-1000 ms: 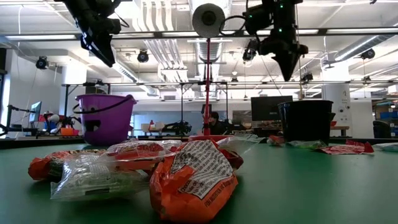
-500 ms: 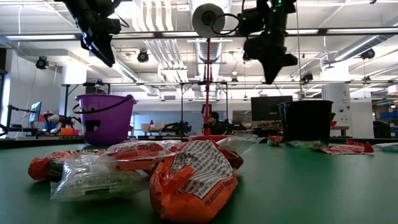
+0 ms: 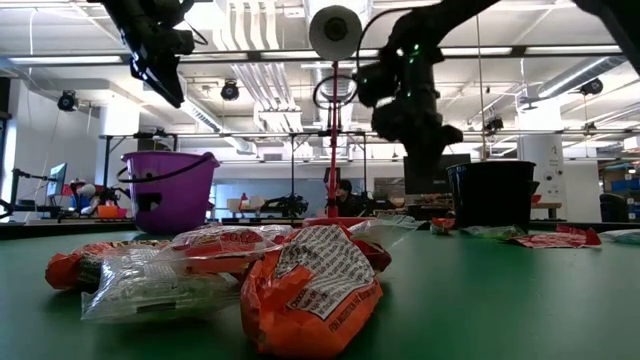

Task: Sort candy
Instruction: Put the orange chocolate into the black bucket

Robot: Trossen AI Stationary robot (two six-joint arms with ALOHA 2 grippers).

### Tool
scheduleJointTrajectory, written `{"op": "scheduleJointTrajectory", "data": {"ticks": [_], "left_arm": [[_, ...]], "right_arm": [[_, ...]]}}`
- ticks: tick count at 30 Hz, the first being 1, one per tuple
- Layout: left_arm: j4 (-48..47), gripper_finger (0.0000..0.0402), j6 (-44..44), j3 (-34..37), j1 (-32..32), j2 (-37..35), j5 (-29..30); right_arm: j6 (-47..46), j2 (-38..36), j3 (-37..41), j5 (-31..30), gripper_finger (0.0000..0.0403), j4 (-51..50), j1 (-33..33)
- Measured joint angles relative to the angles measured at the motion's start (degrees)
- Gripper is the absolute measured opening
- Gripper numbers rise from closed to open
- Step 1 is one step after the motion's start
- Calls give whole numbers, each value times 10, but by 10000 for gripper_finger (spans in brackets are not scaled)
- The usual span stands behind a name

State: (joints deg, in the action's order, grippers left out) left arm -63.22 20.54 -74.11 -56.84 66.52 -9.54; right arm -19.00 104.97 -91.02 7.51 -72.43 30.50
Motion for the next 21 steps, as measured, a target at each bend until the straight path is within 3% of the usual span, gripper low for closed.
{"op": "scheduleJointTrajectory", "data": {"ticks": [4, 10, 21], "left_arm": [[0, 141, 5, 0, 0, 0, 0], [0, 141, 10, 0, 0, 0, 0], [-1, 141, 10, 0, 0, 0, 0]], "right_arm": [[-32, 32, 0, -5, 155, 3, -1], [-45, 61, 0, -67, 176, 6, -8], [-29, 76, 0, -93, 187, 10, -13]]}}
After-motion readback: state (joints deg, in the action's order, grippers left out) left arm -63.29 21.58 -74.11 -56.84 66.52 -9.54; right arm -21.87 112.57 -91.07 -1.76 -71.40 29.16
